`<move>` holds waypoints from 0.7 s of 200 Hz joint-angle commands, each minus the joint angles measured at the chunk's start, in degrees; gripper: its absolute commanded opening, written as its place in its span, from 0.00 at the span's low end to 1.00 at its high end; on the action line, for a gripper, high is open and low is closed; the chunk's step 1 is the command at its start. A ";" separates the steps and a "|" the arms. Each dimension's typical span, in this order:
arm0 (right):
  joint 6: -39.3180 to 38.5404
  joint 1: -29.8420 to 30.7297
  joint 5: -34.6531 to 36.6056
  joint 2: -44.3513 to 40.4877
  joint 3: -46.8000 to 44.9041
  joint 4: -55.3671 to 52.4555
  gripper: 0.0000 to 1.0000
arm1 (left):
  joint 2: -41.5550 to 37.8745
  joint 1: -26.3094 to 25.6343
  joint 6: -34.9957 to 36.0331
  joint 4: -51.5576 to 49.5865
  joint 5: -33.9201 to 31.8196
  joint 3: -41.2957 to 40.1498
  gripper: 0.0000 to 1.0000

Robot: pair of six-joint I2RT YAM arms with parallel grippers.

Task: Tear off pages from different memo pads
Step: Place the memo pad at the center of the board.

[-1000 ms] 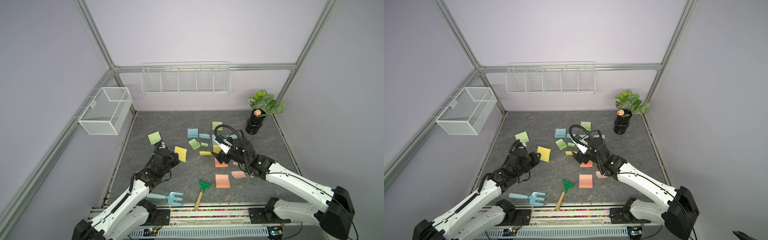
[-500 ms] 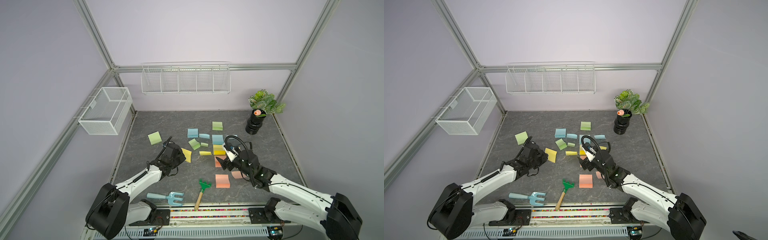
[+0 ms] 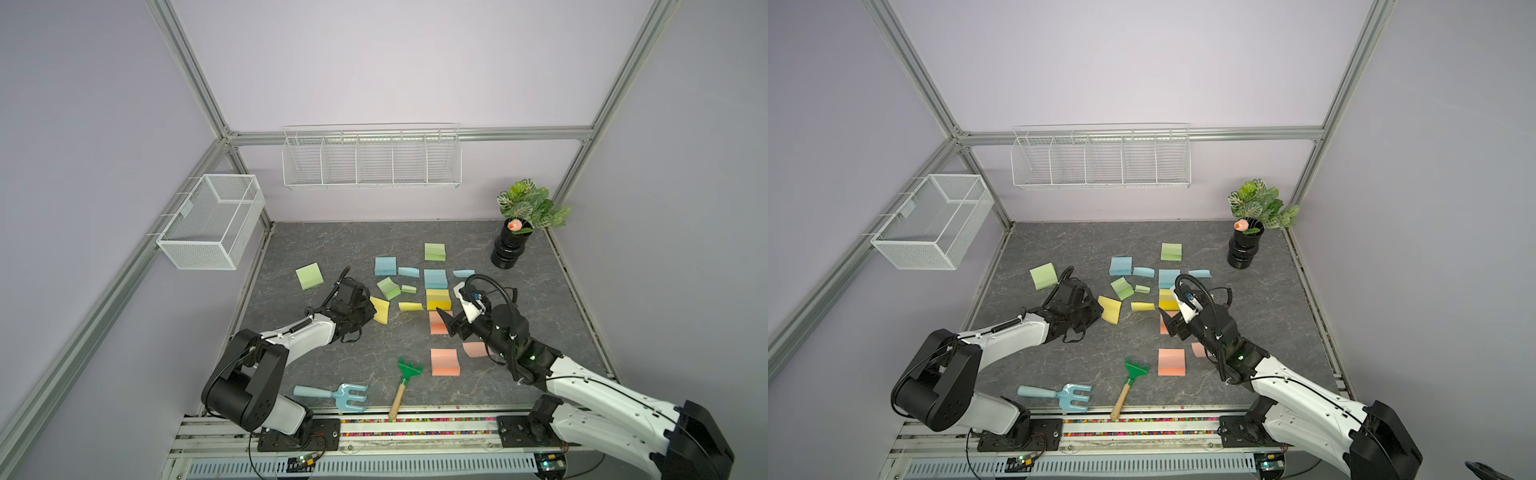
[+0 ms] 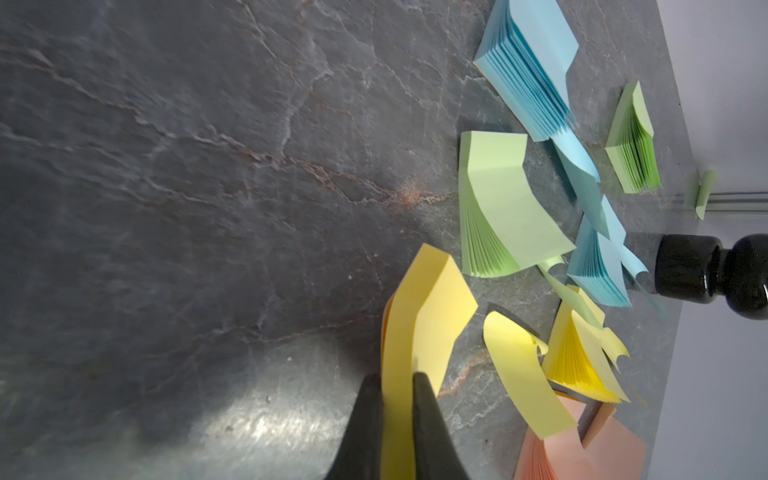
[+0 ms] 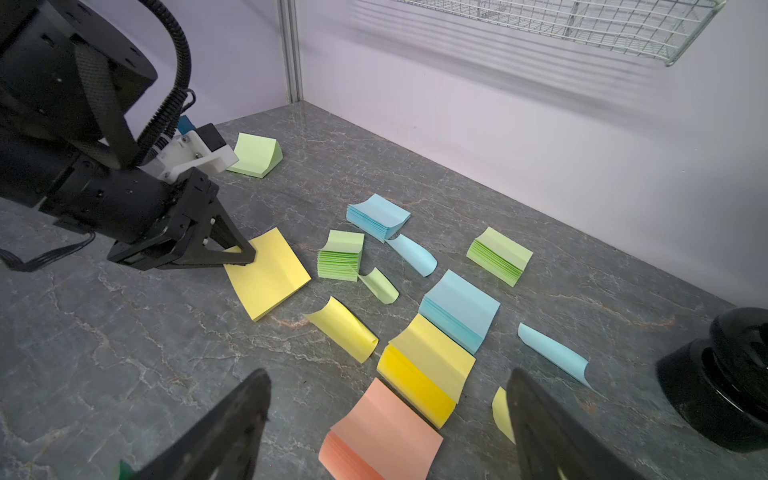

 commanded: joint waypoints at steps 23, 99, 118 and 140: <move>1.09 -0.13 0.91 0.26 -0.64 1.98 0.89 | 3.01 0.34 -0.99 -0.09 1.52 2.54 0.04; 0.91 -0.13 0.52 1.29 -0.02 1.11 0.89 | -11.61 3.71 9.53 -24.03 -13.17 9.99 0.62; 0.91 -0.14 0.31 1.63 -0.02 1.24 0.89 | -13.45 8.35 12.58 -25.19 -17.85 12.63 0.68; 0.85 -0.18 0.07 2.72 0.22 1.33 0.89 | -9.43 17.82 15.31 -24.26 -17.03 17.35 0.74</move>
